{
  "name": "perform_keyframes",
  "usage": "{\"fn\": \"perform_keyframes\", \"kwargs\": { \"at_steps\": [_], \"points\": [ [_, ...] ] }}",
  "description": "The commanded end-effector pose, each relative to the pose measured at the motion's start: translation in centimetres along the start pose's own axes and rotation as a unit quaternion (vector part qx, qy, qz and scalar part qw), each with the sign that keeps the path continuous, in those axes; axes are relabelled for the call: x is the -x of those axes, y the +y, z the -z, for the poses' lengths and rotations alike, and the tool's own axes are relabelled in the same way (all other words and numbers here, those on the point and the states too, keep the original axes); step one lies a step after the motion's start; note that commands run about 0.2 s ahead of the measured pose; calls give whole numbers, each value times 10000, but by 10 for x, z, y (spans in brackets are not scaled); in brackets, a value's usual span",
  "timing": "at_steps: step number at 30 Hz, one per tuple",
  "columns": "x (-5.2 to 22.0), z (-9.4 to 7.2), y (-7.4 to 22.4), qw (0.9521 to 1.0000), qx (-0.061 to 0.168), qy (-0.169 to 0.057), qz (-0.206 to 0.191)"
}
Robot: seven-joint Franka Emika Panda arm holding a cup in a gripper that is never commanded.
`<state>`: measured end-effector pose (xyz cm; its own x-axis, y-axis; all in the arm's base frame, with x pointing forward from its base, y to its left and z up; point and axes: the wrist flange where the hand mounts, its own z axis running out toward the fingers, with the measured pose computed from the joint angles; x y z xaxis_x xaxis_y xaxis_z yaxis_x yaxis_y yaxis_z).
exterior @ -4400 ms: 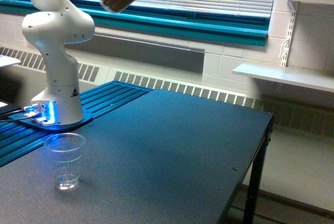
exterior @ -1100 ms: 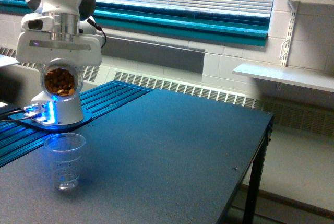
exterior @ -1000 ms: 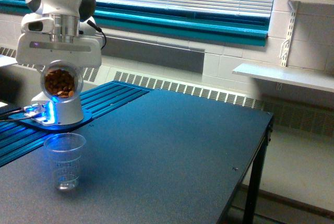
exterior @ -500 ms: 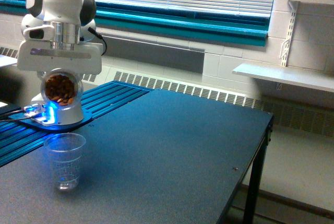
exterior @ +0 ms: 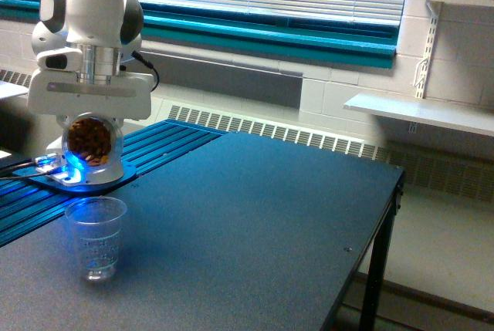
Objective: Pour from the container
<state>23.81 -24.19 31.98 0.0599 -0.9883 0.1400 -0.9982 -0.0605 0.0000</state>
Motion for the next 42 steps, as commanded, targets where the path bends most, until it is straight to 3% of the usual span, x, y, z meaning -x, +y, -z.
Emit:
{"fn": "perform_keyframes", "kwargs": {
  "at_steps": [1, 42],
  "points": [
    [0, -2, -6, 10000, 33, -12, 12],
    [1, -29, -23, 9983, 477, -295, 128]
  ]
}}
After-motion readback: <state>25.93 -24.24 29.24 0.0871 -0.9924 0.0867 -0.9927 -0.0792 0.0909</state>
